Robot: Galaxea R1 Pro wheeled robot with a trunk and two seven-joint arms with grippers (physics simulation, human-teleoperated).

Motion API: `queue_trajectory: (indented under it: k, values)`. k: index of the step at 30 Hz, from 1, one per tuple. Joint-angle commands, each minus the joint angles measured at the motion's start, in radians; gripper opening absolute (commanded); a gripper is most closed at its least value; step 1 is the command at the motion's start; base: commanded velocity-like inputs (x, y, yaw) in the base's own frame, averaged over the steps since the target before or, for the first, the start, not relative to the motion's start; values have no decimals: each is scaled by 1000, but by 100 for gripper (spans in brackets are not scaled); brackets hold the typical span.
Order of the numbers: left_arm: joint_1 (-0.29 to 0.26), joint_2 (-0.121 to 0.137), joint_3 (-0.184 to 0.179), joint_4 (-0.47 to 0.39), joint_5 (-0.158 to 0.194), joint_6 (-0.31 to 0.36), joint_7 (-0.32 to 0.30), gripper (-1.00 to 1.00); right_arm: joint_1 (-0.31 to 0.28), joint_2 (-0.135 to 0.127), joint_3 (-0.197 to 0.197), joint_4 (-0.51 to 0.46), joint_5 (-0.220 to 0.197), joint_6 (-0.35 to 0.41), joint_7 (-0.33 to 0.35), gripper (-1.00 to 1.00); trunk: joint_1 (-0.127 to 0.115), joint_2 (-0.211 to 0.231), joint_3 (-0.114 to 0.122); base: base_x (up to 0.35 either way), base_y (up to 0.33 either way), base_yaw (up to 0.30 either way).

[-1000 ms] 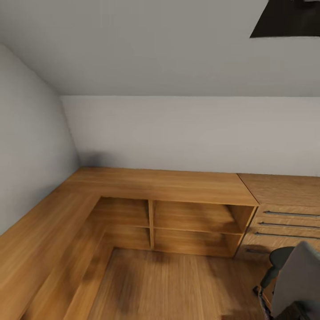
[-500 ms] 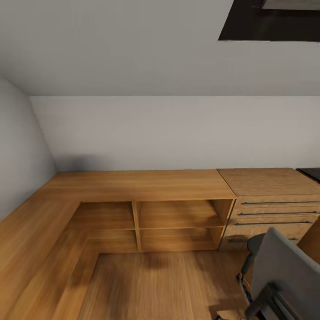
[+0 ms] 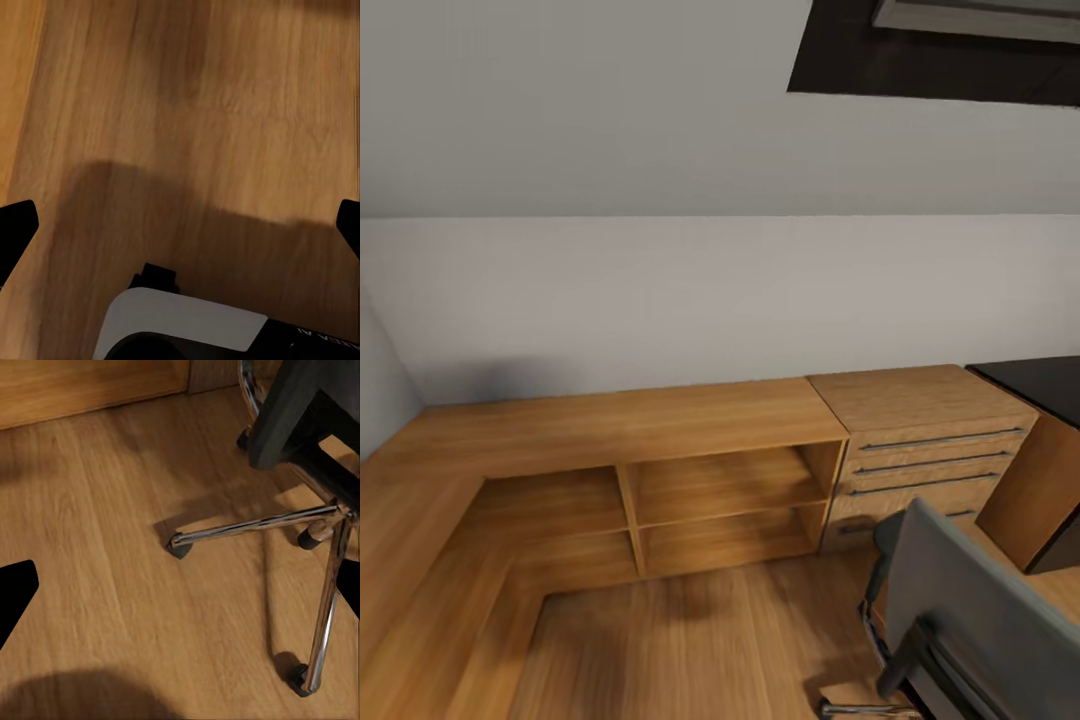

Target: In the bedroom, organize the workspace by keeping the computer under the desk, ensuring the monitor is on the desk, placing the keyboard on the desk next to the monitor, placing the mouse on the desk next to the keyboard, moving the folder from the swivel chair onto the desk next to the mouse, stacking the notebook on top of the folder with the pen on top of the notebook, and positioning the swivel chair next to the desk.

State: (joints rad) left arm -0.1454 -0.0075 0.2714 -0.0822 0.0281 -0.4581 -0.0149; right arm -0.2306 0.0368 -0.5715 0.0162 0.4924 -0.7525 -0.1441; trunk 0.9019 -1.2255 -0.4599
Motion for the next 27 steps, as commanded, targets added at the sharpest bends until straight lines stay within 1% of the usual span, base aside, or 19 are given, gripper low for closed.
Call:
queue_trajectory:
  k: [1, 7, 20, 27]
  values:
    - [0, 0, 2, 0, 3, -3, -2, 100, -1, 0, -4, 2, 11, -2, -8, 100, 0, -1, -1, 260, 0, -260]
    - [0, 0, 2, 1, 3, -3, -2, 100, -1, 0, -4, 2, 11, -2, -9, 100, 0, -1, -1, 252, 0, -260]
    - [0, 0, 2, 1, 3, -3, -2, 100, -1, 0, -4, 2, 11, -2, -9, 100, 0, -1, -1, 34, 3, -260]
    - [0, 0, 2, 1, 3, -3, -2, 100, -1, -1, -4, 2, 11, -2, -8, 100, 0, -1, -1, 173, 139, -260]
